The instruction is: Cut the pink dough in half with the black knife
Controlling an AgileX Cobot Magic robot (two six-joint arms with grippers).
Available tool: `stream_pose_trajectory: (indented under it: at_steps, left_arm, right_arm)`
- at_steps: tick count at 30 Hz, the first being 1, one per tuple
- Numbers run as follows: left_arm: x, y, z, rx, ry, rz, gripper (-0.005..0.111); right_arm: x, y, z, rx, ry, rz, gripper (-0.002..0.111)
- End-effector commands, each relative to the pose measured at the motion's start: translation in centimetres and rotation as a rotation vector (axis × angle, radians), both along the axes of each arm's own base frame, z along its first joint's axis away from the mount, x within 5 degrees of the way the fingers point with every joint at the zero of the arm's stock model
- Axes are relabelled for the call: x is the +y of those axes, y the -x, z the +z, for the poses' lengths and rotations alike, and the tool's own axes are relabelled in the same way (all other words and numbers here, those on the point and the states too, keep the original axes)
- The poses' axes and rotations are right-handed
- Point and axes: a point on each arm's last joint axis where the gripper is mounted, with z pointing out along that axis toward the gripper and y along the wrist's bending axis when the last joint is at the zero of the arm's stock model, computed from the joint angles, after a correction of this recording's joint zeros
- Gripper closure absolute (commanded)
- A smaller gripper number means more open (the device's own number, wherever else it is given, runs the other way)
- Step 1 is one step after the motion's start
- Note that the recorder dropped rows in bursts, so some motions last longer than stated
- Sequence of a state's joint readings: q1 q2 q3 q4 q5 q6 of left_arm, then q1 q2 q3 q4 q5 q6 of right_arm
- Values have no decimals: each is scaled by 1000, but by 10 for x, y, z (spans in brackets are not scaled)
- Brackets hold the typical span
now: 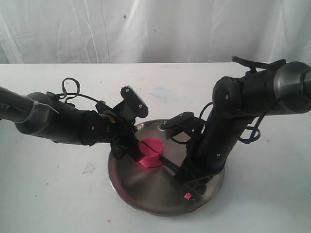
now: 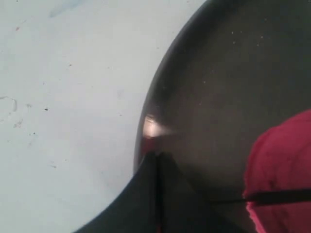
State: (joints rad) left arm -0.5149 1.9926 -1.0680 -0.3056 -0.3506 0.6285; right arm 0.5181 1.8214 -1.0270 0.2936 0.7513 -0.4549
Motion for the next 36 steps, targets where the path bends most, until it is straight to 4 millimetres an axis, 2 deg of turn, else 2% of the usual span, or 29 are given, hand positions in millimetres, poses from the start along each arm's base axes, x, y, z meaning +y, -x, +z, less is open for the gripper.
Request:
stream_pose_trajectory:
  at_steps: [1, 6, 12, 14, 19, 24, 36]
  left_arm:
    - [-1, 5, -7, 43, -12, -10, 107]
    - [-1, 5, -7, 43, -12, -10, 107]
    - [-1, 5, -7, 43, -12, -10, 107]
    - [-1, 5, -7, 47, -13, -10, 107]
    - [-1, 6, -8, 59, -16, -13, 107]
    - [-1, 7, -9, 76, -14, -12, 107]
    - [-1, 8, -10, 87, -19, -17, 107]
  right_arm:
    - [2, -4, 2, -25, -14, -15, 108]
    - [2, -5, 2, -36, -18, -17, 107]
    - [2, -4, 2, -32, -15, 3, 91]
    - [2, -4, 2, -34, -15, 2, 90]
    - [2, -5, 2, -39, -19, -1, 90]
    - [2, -5, 2, -45, -21, -2, 108]
    - [3, -7, -11, -21, -6, -6, 108]
